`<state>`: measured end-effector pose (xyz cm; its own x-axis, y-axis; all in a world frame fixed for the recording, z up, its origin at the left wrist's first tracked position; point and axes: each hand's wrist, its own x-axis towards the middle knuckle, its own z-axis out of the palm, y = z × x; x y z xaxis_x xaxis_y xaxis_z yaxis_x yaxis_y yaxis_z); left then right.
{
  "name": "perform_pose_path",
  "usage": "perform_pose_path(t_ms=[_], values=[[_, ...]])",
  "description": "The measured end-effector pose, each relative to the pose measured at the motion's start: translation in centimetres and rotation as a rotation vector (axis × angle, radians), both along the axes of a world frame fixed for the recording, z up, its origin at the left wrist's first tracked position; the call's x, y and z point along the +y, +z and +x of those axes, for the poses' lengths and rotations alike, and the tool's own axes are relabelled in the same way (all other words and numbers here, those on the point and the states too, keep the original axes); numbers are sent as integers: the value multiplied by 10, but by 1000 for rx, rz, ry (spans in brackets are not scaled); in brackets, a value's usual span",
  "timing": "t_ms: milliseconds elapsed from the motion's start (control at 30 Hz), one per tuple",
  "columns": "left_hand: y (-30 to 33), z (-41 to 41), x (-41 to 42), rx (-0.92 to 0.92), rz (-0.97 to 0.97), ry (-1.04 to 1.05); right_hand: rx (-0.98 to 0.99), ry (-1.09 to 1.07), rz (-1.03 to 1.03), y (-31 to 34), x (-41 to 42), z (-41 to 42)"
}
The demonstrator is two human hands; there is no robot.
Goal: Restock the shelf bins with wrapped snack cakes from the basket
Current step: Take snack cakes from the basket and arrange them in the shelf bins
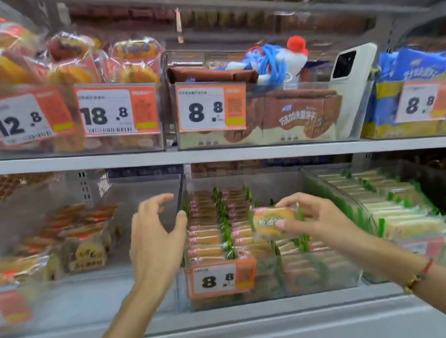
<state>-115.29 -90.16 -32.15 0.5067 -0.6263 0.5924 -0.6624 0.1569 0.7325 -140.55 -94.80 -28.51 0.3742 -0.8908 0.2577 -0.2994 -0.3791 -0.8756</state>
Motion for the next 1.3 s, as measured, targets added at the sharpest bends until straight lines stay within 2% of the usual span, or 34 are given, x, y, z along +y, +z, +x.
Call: perform_pose_path(t_ms=[67, 167, 267, 433, 567, 667, 733, 800, 1300], values=[[0, 6, -21, 1, 113, 53, 25, -94, -26, 6, -30, -2], [-5, 9, -40, 122, 304, 54, 84, -216, -50, 7, -79, 1], [-2, 9, -44, 198, 372, 43, 100, -242, 4, 4, -121, 6], [-6, 9, -45, 169, 340, 67, 318, -260, -93, -22, -189, 29], [-7, 9, -45, 177, 342, 78, 407, -198, -164, -41, -213, 42], [-4, 5, -43, 186, 312, 69, 407, -264, -408, -55, -219, 40], [-2, 3, -43, 189, 296, 66, 532, -343, -570, -58, -224, 39], [-4, 1, -43, 170, 300, 68, 613, -367, -634, -60, -229, 40], [-8, 0, -44, 116, 325, 109, 671, -298, -681, -62, -227, 56]])
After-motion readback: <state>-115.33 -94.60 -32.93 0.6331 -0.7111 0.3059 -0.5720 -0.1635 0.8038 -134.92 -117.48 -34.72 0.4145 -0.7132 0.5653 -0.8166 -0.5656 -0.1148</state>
